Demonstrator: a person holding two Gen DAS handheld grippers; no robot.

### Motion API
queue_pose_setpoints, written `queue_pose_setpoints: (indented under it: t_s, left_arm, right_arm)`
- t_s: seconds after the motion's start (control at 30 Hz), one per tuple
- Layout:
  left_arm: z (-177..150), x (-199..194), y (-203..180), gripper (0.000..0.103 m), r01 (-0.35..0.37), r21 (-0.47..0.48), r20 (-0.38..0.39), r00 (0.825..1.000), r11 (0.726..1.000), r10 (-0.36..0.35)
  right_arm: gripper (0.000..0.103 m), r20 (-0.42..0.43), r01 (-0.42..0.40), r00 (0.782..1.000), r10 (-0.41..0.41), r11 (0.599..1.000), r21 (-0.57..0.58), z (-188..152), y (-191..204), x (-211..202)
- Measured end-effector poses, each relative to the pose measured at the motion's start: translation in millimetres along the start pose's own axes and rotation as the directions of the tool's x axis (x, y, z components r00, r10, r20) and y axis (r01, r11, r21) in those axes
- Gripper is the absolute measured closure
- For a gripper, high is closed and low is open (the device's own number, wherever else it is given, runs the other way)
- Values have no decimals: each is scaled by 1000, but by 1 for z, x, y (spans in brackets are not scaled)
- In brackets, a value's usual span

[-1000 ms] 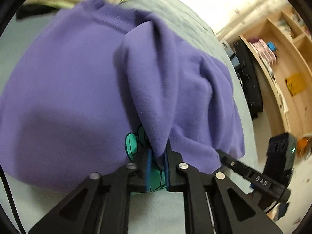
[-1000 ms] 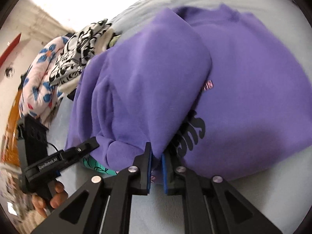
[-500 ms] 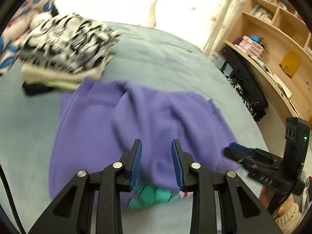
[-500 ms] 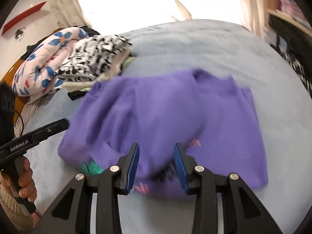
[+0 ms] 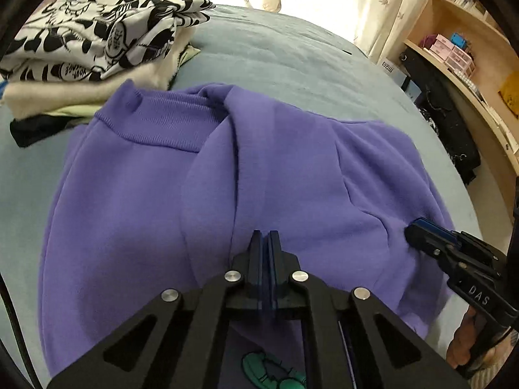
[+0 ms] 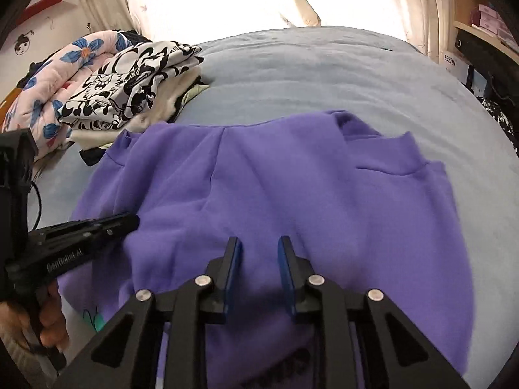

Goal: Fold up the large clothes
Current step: 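Open both tools and lift them off the hoodie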

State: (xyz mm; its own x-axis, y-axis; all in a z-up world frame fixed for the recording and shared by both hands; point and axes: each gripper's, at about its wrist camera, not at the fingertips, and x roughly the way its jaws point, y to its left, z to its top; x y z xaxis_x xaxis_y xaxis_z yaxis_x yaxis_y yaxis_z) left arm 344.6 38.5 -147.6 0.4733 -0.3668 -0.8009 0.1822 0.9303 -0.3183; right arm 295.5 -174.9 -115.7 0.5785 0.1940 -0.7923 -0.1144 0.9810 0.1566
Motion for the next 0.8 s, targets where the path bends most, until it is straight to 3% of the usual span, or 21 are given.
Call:
queue_pose_setpoints:
  t_s: [0.4, 0.57, 0.8]
  left_arm:
    - [-2, -21, -21, 100, -90, 16, -6, 996, 996, 90]
    - [-12, -66, -39, 97, -128, 49, 17, 992, 991, 127]
    - [-31, -151, -54, 90, -94, 36, 66, 994, 995, 91]
  right_arm:
    - [82, -15, 15, 1000, -15, 999, 33, 2, 11, -21]
    - [81, 38, -4, 999, 3, 1000, 30, -1, 18, -74]
    - [81, 122, -30, 992, 32, 999, -17, -7, 37, -169]
